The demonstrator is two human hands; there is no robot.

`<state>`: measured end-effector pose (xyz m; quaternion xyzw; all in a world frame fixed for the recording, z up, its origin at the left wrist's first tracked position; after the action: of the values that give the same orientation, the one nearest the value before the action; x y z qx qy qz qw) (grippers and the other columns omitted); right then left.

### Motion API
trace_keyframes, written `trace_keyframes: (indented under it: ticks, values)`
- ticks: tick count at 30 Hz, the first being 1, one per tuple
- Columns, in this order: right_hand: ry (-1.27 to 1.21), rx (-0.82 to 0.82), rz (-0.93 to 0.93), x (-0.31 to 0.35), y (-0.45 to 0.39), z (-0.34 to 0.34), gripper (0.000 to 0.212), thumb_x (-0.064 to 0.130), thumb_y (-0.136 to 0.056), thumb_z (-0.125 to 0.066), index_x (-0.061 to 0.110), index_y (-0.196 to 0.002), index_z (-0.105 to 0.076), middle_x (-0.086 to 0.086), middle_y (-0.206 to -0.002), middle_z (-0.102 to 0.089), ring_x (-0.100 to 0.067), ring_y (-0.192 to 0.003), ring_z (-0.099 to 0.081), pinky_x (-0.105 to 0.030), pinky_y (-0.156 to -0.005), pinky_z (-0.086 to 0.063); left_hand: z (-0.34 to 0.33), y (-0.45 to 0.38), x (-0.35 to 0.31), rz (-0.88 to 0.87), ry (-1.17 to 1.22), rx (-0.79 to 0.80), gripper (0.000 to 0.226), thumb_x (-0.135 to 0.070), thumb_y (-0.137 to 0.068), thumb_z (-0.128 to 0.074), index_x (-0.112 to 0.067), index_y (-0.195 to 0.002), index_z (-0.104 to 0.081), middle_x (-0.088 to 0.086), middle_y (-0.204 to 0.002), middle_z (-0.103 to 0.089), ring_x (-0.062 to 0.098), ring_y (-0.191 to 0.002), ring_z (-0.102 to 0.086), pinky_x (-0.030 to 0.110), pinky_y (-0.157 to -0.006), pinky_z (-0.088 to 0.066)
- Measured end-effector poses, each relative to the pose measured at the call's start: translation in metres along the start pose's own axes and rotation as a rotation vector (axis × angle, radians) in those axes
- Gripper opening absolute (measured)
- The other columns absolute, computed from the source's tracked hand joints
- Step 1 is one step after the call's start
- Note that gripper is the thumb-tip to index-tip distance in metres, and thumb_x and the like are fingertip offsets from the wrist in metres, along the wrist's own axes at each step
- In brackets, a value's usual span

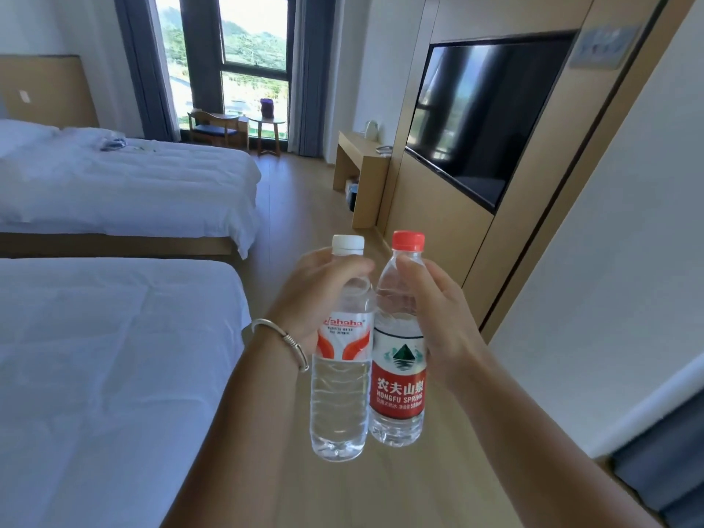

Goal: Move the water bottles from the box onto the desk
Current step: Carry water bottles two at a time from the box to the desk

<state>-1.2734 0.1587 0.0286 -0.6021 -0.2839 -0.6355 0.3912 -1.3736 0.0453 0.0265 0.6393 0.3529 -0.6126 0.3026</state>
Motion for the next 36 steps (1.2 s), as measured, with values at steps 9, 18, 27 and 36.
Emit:
trace_keyframes:
  ticks: [9,18,27,36]
  values:
    - [-0.059,0.009,-0.011,-0.001,-0.124,0.056,0.032,0.046,-0.096,-0.052,0.019,-0.104,-0.067,0.006,-0.09,-0.076,-0.009,-0.082,-0.073,-0.032,-0.073,-0.053,-0.054,-0.127,-0.014,-0.037,-0.001,-0.037,0.01,-0.02,-0.086,-0.068,-0.01,-0.085,-0.065,0.008,-0.079,-0.071,0.024,-0.073,-0.07,0.04,-0.073,-0.054]
    - [-0.136,0.105,0.035,-0.007,-0.265,0.094,0.028,0.046,-0.093,-0.057,0.022,-0.1,-0.069,0.004,-0.089,-0.077,-0.012,-0.082,-0.074,-0.045,-0.09,-0.054,-0.085,-0.258,-0.02,-0.091,-0.055,-0.129,0.026,-0.036,-0.068,-0.072,-0.013,-0.079,-0.069,0.006,-0.08,-0.074,0.024,-0.08,-0.071,0.049,-0.089,-0.052]
    - [-0.093,0.221,0.132,0.01,-0.435,0.147,0.027,0.055,-0.088,-0.058,0.031,-0.095,-0.069,0.007,-0.094,-0.076,-0.016,-0.088,-0.074,-0.052,-0.092,-0.054,-0.132,-0.411,-0.05,-0.178,-0.027,-0.242,0.016,-0.025,-0.083,-0.069,-0.01,-0.09,-0.068,0.009,-0.08,-0.072,0.026,-0.075,-0.069,0.041,-0.077,-0.053]
    - [-0.093,0.249,0.156,-0.004,-0.581,0.16,0.024,0.059,-0.078,-0.06,0.037,-0.082,-0.07,0.005,-0.095,-0.076,-0.022,-0.09,-0.074,-0.055,-0.092,-0.053,-0.144,-0.55,-0.043,-0.186,-0.025,-0.322,0.022,-0.023,-0.088,-0.065,-0.005,-0.1,-0.068,0.017,-0.089,-0.073,0.031,-0.08,-0.071,0.042,-0.076,-0.056]
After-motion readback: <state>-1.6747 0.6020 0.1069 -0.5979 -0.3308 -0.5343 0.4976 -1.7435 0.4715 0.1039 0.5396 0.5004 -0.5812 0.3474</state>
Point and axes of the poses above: each hand's wrist, its own y-axis away from the middle knuckle, its own z-axis out of the back of the hand, x = y × z, the point moved 2 cm from there along -y, towards the middle knuckle
